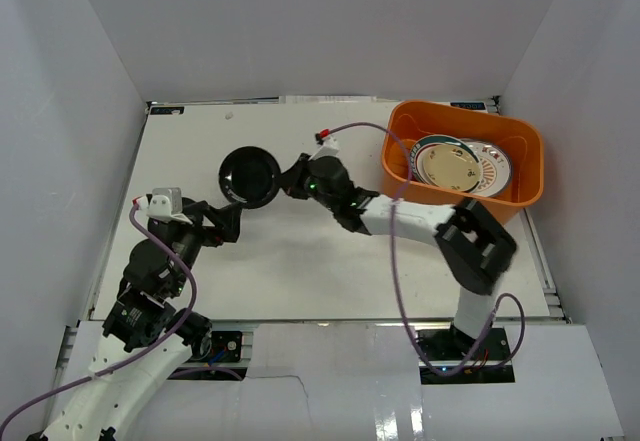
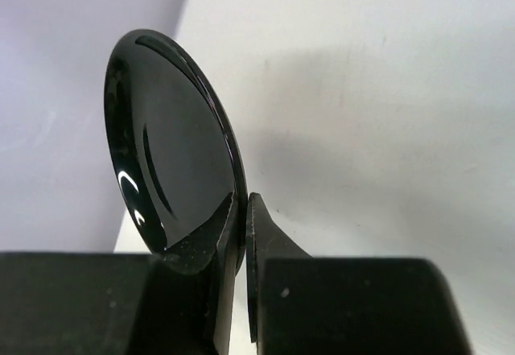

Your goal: Place the plates into the plastic bin on the countertop

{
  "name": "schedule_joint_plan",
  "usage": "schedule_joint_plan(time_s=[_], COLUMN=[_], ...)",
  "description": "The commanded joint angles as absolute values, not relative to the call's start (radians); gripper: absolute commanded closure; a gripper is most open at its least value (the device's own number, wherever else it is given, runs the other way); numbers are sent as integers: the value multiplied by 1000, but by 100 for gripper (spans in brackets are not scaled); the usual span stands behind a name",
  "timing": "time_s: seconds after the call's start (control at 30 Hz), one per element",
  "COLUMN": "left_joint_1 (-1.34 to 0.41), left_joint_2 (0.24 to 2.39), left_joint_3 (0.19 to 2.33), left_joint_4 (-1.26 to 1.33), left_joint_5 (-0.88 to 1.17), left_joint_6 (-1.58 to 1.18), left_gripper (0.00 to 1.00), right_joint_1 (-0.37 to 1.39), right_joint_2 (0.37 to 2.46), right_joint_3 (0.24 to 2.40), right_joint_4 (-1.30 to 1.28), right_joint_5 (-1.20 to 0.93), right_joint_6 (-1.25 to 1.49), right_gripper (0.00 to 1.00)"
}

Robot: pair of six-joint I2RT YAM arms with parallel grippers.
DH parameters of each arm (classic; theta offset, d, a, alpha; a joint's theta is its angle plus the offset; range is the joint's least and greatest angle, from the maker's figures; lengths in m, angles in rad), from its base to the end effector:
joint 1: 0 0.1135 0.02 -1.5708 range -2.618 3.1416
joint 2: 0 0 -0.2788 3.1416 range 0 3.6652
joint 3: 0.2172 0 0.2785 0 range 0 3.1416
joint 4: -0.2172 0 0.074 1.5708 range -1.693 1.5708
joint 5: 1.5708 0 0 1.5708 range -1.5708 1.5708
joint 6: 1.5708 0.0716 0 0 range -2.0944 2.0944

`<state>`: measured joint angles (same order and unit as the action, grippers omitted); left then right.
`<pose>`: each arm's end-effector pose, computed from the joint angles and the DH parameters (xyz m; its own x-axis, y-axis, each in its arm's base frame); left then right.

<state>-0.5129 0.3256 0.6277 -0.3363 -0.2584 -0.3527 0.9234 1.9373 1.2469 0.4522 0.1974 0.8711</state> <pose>0.1316 -0.0531 0.3360 -0.1150 -0.3185 -0.9409 0.2261 0.9139 -0.3370 0.3175 0.3967 0.2128 -0.6021 0.4475 -0.6612 -0.3208 0.6227 0.7136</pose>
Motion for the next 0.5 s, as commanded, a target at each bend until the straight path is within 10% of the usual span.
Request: schedule_joint_plan(time_s=[0.0,0.23,0.47], left_joint_1=[-506,-506,-506], left_joint_2=[316,319,337], left_joint_3=[629,627,626], left_joint_4=[-342,-342,-339], left_joint_5=[-252,-204,-189], left_joint_6=[-345,-353,-354], left_gripper=[2,2,2], right_joint_1=[824,398,-130], right_joint_2=[1642,1108,1005], right_joint_3=[1099,836,703], right_joint_4=[517,191,84], right_joint_5=[311,272,18], right_joint_6=[691,525,500], right_gripper=[92,92,92])
